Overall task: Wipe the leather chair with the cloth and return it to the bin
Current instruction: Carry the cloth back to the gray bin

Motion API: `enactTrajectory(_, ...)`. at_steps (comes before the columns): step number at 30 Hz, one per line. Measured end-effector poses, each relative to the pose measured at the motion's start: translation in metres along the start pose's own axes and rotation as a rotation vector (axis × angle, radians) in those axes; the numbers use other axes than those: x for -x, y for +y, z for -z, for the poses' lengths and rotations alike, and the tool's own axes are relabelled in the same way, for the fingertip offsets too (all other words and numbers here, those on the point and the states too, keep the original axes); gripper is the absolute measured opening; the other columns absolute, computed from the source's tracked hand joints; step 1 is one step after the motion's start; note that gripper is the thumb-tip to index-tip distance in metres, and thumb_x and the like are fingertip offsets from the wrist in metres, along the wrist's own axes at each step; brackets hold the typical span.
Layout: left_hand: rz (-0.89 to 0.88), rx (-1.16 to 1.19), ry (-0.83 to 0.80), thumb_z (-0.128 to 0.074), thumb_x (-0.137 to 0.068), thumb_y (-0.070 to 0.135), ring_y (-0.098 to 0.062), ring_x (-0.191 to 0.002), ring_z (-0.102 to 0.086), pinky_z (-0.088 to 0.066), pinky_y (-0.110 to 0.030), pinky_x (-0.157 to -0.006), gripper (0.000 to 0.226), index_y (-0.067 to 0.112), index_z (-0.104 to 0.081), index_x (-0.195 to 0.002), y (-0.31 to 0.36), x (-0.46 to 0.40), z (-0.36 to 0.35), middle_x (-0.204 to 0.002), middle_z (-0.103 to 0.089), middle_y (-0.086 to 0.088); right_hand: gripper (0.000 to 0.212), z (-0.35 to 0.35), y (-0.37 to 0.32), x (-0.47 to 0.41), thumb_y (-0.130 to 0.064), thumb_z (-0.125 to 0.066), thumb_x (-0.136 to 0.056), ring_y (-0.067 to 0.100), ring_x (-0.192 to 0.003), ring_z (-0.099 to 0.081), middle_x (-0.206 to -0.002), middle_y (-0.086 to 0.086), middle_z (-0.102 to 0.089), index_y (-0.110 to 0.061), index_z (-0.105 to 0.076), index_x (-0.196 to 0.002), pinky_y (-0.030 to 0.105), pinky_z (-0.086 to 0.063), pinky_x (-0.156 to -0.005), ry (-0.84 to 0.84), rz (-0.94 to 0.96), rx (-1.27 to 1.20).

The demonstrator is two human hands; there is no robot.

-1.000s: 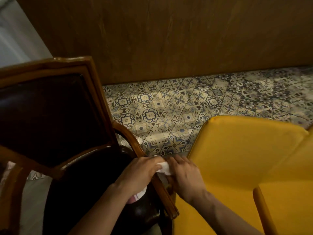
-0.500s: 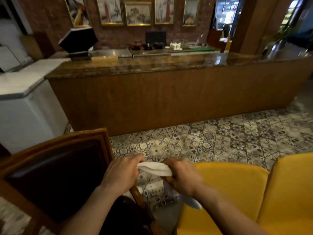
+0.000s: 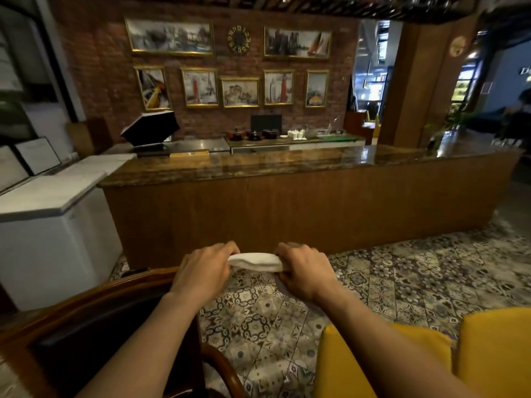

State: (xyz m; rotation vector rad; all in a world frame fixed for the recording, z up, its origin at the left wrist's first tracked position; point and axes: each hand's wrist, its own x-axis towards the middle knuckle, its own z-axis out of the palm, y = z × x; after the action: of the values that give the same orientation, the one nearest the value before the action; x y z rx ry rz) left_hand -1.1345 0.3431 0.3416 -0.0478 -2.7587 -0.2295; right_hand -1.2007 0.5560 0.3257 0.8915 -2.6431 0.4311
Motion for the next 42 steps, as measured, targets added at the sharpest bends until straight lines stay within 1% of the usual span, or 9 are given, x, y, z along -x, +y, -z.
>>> enactTrajectory(5, 0.022, -0.034, 0.052, -0.057, -0.098, 0.024, -0.015, -0.092, -0.063, -0.037, -0.032, -0.069, 0.021, 0.038, -0.054, -0.113, -0.006, -0.001, 0.024, -0.103, -0.063, 0.014, 0.025, 0.011, -0.010, -0.018, -0.034, -0.066, -0.087, 0.024, -0.085, -0.065, -0.101, -0.009, -0.062, -0.037, -0.050, -0.106, 0.039, -0.052, -0.066, 0.058, 0.039, 0.003)
enactTrajectory(9, 0.094, -0.088, 0.041, -0.056, -0.098, 0.025, -0.019, -0.096, -0.064, -0.046, -0.037, -0.072, 0.020, 0.036, -0.055, -0.115, -0.024, 0.012, 0.045, -0.105, -0.065, 0.010, 0.027, 0.006, -0.033, -0.039, -0.035, -0.069, -0.087, 0.019, -0.083, -0.065, -0.099, -0.012, -0.061, -0.039, -0.047, -0.102, 0.042, -0.058, -0.069, 0.036, 0.113, -0.036)
enactTrajectory(15, 0.229, -0.181, 0.058, -0.059, -0.097, 0.024, -0.023, -0.093, -0.066, -0.055, -0.046, -0.078, 0.020, 0.032, -0.057, -0.115, -0.077, 0.065, 0.092, -0.106, -0.068, 0.005, 0.023, -0.007, -0.112, -0.067, -0.032, -0.063, -0.086, 0.026, -0.087, -0.065, -0.100, -0.010, -0.059, -0.037, -0.049, -0.104, 0.035, -0.041, -0.062, 0.009, 0.288, -0.109)
enactTrajectory(20, 0.371, -0.270, 0.129, -0.059, -0.095, 0.027, -0.024, -0.092, -0.067, -0.053, -0.039, -0.072, 0.019, 0.036, -0.057, -0.112, -0.132, 0.134, 0.144, -0.106, -0.069, 0.007, 0.027, -0.010, -0.214, -0.076, -0.030, -0.064, -0.084, 0.030, -0.094, -0.065, -0.105, -0.007, -0.060, -0.036, -0.051, -0.107, 0.035, -0.038, -0.064, -0.007, 0.441, -0.157)
enactTrajectory(27, 0.582, -0.382, 0.183, -0.060, -0.095, 0.029, -0.024, -0.094, -0.068, -0.053, -0.040, -0.073, 0.021, 0.039, -0.055, -0.114, -0.203, 0.277, 0.236, -0.107, -0.067, 0.008, 0.027, -0.007, -0.396, -0.062, -0.034, -0.068, -0.089, 0.025, -0.093, -0.066, -0.107, -0.007, -0.064, -0.037, -0.055, -0.112, 0.031, -0.037, -0.066, 0.001, 0.683, -0.251)
enactTrajectory(31, 0.761, -0.445, 0.200, -0.057, -0.095, 0.031, -0.026, -0.098, -0.067, -0.053, -0.042, -0.076, 0.022, 0.039, -0.054, -0.115, -0.235, 0.383, 0.293, -0.108, -0.066, 0.009, 0.031, -0.006, -0.520, -0.029, -0.033, -0.069, -0.089, 0.025, -0.099, -0.065, -0.112, -0.005, -0.065, -0.035, -0.056, -0.117, 0.034, -0.048, -0.072, -0.006, 0.838, -0.328)
enactTrajectory(35, 0.917, -0.498, 0.207, -0.057, -0.097, 0.032, -0.024, -0.101, -0.066, -0.052, -0.041, -0.077, 0.021, 0.040, -0.054, -0.117, -0.248, 0.480, 0.339, -0.112, -0.066, 0.009, 0.031, -0.009, -0.624, 0.012, -0.030, -0.067, -0.089, 0.030, -0.101, -0.065, -0.112, -0.002, -0.063, -0.033, -0.056, -0.118, 0.040, -0.051, -0.079, -0.031, 0.967, -0.394)
enactTrajectory(40, 1.134, -0.588, 0.214, -0.056, -0.098, 0.031, -0.027, -0.099, -0.066, -0.051, -0.044, -0.075, 0.022, 0.039, -0.053, -0.118, -0.244, 0.615, 0.388, -0.112, -0.065, 0.007, 0.028, -0.007, -0.755, 0.088, -0.029, -0.067, -0.090, 0.027, -0.101, -0.065, -0.111, -0.006, -0.061, -0.036, -0.056, -0.115, 0.036, -0.042, -0.071, -0.086, 1.164, -0.506)
enactTrajectory(42, 1.221, -0.634, 0.213, -0.056, -0.097, 0.034, -0.029, -0.099, -0.067, -0.051, -0.043, -0.074, 0.020, 0.038, -0.053, -0.116, -0.235, 0.659, 0.403, -0.111, -0.066, 0.006, 0.026, -0.003, -0.797, 0.119, -0.028, -0.067, -0.090, 0.026, -0.101, -0.065, -0.110, -0.007, -0.062, -0.037, -0.056, -0.112, 0.037, -0.043, -0.072, -0.125, 1.234, -0.558)
